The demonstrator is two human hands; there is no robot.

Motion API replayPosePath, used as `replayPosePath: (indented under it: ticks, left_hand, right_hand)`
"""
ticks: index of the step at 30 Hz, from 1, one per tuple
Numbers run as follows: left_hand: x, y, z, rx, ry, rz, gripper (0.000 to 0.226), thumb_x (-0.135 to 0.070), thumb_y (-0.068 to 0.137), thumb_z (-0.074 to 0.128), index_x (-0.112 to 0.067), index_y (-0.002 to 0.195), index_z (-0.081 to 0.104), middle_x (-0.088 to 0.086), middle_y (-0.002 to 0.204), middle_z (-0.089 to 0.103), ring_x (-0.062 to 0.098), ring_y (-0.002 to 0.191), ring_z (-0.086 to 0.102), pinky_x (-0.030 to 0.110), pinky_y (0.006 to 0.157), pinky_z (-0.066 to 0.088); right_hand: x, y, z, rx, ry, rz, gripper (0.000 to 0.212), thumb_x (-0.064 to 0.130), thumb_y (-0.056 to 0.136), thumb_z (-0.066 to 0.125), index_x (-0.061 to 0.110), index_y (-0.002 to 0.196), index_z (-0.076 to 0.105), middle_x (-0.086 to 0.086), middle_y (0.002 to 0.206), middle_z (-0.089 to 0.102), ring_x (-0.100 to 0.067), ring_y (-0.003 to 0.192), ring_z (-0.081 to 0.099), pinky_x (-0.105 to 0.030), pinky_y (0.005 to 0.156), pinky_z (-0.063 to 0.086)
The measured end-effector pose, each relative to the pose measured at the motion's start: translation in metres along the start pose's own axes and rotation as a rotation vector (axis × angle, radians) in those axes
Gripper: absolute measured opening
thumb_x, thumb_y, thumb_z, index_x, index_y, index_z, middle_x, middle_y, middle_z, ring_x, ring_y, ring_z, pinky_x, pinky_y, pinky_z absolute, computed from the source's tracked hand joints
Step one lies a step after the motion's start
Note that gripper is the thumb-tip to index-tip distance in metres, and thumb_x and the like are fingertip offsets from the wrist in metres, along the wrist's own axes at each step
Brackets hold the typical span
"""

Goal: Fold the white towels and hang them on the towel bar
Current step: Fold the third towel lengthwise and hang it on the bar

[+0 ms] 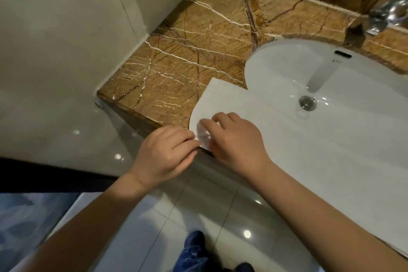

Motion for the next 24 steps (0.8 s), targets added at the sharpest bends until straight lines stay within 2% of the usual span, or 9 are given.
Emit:
replayPosePath:
  ticks: [3, 6, 9, 11, 13, 14, 18, 24]
  left_hand:
    - [0.005, -0.001, -0.001, -0.037, 0.024, 0.034, 0.016, -0.007, 0.087, 0.06, -0.004, 0.094, 0.074, 0.01, 0.096, 0.072, 0.026, 0.084, 0.068, 0.035, 0.073, 0.052]
    - [0.01, 0.002, -0.001, -0.052, 0.035, 0.045, 0.013, -0.007, 0.084, 0.067, -0.005, 0.094, 0.075, 0.009, 0.094, 0.073, 0.026, 0.082, 0.068, 0.034, 0.073, 0.051]
    - [0.013, 0.008, -0.001, -0.055, 0.031, 0.063, 0.009, -0.008, 0.083, 0.071, -0.005, 0.09, 0.075, 0.009, 0.089, 0.072, 0.026, 0.08, 0.068, 0.034, 0.072, 0.053]
    - [0.013, 0.01, -0.001, -0.046, 0.024, 0.078, 0.008, -0.009, 0.082, 0.071, -0.004, 0.088, 0.075, 0.01, 0.089, 0.073, 0.026, 0.081, 0.068, 0.036, 0.071, 0.054]
    - [0.015, 0.012, -0.001, -0.03, 0.022, 0.09, 0.01, -0.011, 0.084, 0.068, -0.005, 0.088, 0.075, 0.009, 0.09, 0.073, 0.026, 0.082, 0.069, 0.037, 0.071, 0.054]
    - [0.015, 0.013, -0.001, -0.025, 0.021, 0.092, 0.012, -0.012, 0.085, 0.066, -0.005, 0.087, 0.075, 0.009, 0.089, 0.073, 0.026, 0.082, 0.069, 0.037, 0.072, 0.055]
    - [0.016, 0.014, -0.003, -0.033, 0.015, 0.08, 0.013, -0.013, 0.085, 0.066, -0.005, 0.086, 0.076, 0.009, 0.086, 0.073, 0.026, 0.08, 0.069, 0.037, 0.072, 0.055]
    - [0.017, 0.009, -0.006, -0.095, -0.014, 0.022, 0.007, -0.012, 0.082, 0.073, -0.006, 0.083, 0.076, 0.007, 0.084, 0.073, 0.025, 0.078, 0.068, 0.034, 0.072, 0.052]
  right_hand:
    - [0.003, 0.004, -0.004, -0.012, -0.053, -0.029, 0.018, 0.019, 0.076, 0.063, 0.016, 0.092, 0.069, -0.007, 0.085, 0.063, -0.027, 0.07, 0.059, -0.026, 0.047, 0.025]
    - [-0.002, 0.006, -0.003, -0.005, -0.13, -0.009, 0.013, 0.014, 0.071, 0.072, 0.014, 0.084, 0.07, -0.007, 0.085, 0.062, -0.026, 0.074, 0.059, -0.026, 0.046, 0.024]
    - [-0.016, 0.008, -0.007, -0.037, -0.182, 0.053, 0.01, 0.012, 0.073, 0.074, 0.01, 0.081, 0.07, -0.008, 0.095, 0.065, -0.028, 0.085, 0.061, -0.028, 0.044, 0.032]
    - [-0.018, 0.007, -0.007, -0.053, -0.171, -0.002, 0.011, 0.009, 0.075, 0.07, 0.008, 0.085, 0.071, -0.009, 0.102, 0.066, -0.03, 0.093, 0.062, -0.032, 0.058, 0.044]
    - [-0.02, 0.005, -0.004, -0.015, -0.152, -0.048, 0.013, 0.009, 0.079, 0.066, 0.009, 0.091, 0.071, -0.007, 0.101, 0.066, -0.029, 0.094, 0.061, -0.036, 0.072, 0.046]
    - [-0.022, 0.004, -0.003, 0.009, -0.137, -0.037, 0.014, 0.007, 0.079, 0.066, 0.009, 0.092, 0.07, -0.008, 0.099, 0.066, -0.029, 0.093, 0.061, -0.037, 0.073, 0.046]
    - [-0.032, 0.0, -0.017, -0.047, -0.055, 0.052, 0.006, 0.006, 0.074, 0.068, 0.004, 0.079, 0.069, -0.011, 0.087, 0.063, -0.033, 0.082, 0.059, -0.037, 0.062, 0.044]
    - [0.001, -0.004, -0.006, -0.067, 0.033, -0.017, 0.014, 0.016, 0.079, 0.07, 0.009, 0.067, 0.068, -0.007, 0.069, 0.06, -0.029, 0.066, 0.057, -0.034, 0.051, 0.041]
Point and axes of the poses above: each hand's wrist, its own y-axis towards the middle knuckle, its own z-axis out of the palm, x = y × z, the point moved 6 cm from there along y, towards the middle knuckle
